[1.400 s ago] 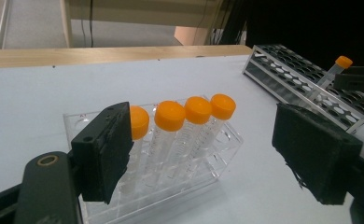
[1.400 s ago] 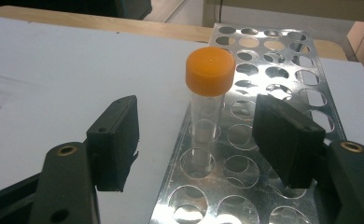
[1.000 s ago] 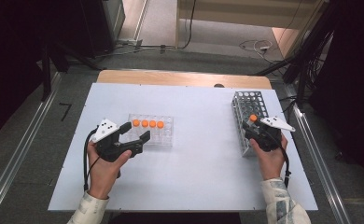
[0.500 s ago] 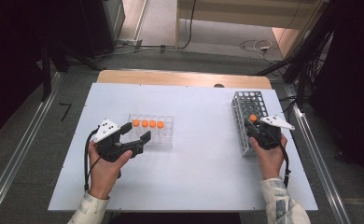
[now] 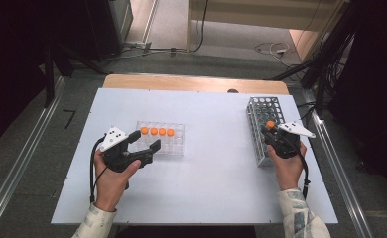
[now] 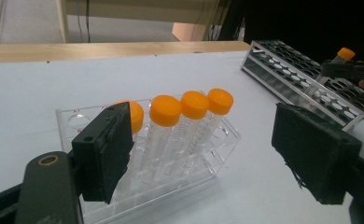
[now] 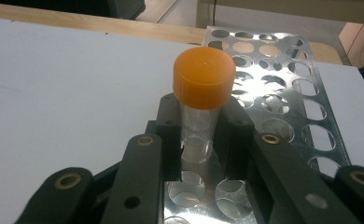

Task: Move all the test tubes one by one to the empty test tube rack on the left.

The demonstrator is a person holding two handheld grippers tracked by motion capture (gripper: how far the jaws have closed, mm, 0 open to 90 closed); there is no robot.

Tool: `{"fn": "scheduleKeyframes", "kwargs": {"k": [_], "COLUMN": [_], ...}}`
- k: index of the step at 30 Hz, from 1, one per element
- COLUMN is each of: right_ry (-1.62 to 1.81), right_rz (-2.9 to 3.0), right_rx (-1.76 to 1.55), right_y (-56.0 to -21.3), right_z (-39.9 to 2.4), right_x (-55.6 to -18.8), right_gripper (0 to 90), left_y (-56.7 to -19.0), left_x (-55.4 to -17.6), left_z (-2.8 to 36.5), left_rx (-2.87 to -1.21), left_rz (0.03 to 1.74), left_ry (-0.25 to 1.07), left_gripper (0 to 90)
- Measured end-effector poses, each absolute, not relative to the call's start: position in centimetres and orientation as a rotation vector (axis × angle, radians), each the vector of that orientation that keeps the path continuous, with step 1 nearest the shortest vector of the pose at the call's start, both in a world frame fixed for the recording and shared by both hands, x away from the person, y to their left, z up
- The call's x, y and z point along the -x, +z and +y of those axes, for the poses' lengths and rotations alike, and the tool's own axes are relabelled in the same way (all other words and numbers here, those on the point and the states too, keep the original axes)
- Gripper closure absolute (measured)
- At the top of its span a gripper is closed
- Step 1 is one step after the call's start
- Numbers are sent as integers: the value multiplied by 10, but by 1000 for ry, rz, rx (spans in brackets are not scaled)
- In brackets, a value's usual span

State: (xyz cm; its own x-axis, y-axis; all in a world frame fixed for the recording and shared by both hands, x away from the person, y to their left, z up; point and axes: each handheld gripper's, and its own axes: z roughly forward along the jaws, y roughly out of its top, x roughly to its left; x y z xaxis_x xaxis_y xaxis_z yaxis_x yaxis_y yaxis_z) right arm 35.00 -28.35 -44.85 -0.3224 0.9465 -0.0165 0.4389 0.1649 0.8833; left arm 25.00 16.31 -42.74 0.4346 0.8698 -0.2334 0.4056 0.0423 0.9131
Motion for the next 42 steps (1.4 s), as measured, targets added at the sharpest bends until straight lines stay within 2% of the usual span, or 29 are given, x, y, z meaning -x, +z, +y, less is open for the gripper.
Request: {"fn": "scheduleKeyframes", "kwargs": {"k": [42], "right_ry": [1204], "right_rz": [1783], "right_rx": [-1219], "right_y": [-405], "right_z": [-287], "right_x": [-325], "right_gripper": [713], "left_y": [-426], "left_x": [-249], "left_z": [164], "left_rx": [-1565], "left_rz": [1162], "left_ry": [527], "left_gripper": [200]}}
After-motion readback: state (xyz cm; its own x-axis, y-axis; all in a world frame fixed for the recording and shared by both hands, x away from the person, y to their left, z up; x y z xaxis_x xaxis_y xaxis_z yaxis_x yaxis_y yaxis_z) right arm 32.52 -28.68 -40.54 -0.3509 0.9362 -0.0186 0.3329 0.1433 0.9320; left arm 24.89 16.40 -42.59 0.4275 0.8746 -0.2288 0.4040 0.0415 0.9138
